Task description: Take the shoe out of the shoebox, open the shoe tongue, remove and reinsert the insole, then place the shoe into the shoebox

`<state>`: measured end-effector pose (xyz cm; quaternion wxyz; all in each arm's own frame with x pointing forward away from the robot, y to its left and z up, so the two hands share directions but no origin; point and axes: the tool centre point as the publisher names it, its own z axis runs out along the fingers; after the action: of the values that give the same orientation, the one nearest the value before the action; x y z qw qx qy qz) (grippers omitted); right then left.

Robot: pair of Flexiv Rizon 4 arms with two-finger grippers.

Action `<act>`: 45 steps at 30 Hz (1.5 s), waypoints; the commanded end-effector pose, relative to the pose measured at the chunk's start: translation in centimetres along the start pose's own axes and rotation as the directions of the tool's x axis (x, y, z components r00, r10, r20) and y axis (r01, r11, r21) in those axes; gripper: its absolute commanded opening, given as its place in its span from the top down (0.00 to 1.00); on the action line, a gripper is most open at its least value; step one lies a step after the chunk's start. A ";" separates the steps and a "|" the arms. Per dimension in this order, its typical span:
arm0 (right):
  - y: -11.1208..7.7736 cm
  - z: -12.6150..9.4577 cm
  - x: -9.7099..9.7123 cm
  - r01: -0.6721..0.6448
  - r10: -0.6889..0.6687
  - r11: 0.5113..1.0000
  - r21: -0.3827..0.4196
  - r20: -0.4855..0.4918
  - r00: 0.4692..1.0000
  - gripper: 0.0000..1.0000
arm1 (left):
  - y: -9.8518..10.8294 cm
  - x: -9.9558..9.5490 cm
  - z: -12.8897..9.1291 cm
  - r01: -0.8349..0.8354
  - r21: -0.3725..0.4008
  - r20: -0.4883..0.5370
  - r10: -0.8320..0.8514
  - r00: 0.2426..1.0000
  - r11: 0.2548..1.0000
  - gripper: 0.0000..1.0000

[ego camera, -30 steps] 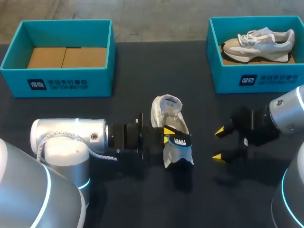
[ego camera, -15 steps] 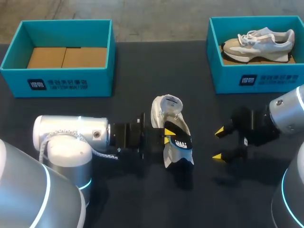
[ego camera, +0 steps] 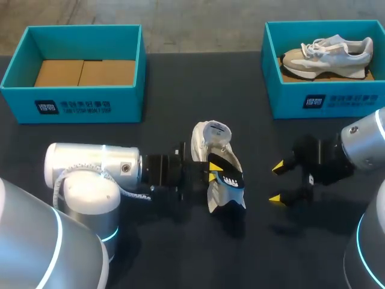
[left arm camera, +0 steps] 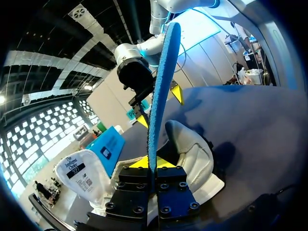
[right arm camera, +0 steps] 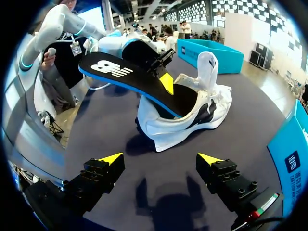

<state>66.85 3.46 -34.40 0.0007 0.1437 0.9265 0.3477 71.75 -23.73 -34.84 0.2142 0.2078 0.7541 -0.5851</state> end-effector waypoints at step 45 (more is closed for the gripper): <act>0.0 0.0 0.1 0.001 -0.001 1.000 0.000 0.002 1.000 0.00 | -0.9 0.4 0.5 -0.055 0.020 -0.050 0.056 0.997 0.998 1.00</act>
<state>66.84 3.45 -34.39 0.0008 0.1438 0.9266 0.3475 70.39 -23.67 -34.16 0.2132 0.2433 0.7449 -0.5835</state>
